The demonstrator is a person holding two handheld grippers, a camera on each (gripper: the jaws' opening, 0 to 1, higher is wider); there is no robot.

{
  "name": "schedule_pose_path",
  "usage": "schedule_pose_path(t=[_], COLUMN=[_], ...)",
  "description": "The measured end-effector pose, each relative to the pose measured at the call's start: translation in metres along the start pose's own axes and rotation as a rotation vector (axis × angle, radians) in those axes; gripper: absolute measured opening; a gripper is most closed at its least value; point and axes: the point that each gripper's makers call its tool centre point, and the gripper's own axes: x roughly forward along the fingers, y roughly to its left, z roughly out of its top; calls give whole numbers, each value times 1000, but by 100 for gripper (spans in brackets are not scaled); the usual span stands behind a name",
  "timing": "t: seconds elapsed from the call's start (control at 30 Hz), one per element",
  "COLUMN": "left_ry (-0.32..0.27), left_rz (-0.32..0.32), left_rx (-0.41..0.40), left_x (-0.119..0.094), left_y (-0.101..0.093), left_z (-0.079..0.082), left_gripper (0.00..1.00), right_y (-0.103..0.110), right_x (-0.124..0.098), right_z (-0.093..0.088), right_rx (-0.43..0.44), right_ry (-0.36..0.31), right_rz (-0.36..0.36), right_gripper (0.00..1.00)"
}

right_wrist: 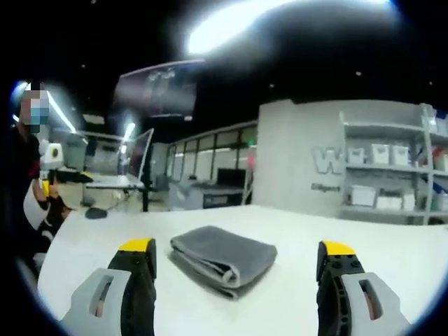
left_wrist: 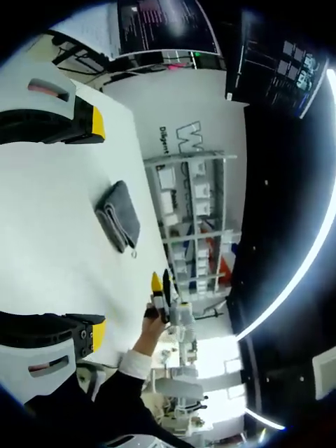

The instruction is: Open the folded towel by lifting each exposed corner and separating the folded layers until the towel lies flat within the target outline without major curled edges

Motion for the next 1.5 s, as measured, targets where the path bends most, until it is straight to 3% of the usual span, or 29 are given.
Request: schedule_pose_path(t=[0.3,0.87,1.27,1.5], left_ry=[6,13,22,28], left_rz=[-7,-9,-13,-17], left_rx=[6,2,1,3], left_x=[1,2,3,3], left_y=[-3,-2,-3,-5], left_z=[-1,-4,-7,-8], left_gripper=[100,100,100,99], right_y=[-13,-17,-5,-3], right_x=[6,17,27,30], right_z=[-16,-32,-53,-61], right_rx=[-11,-40,-116,-115], right_ry=[24,58,142,163], right_rz=[-46,-74,-69,-74], right_gripper=[91,89,88,83])
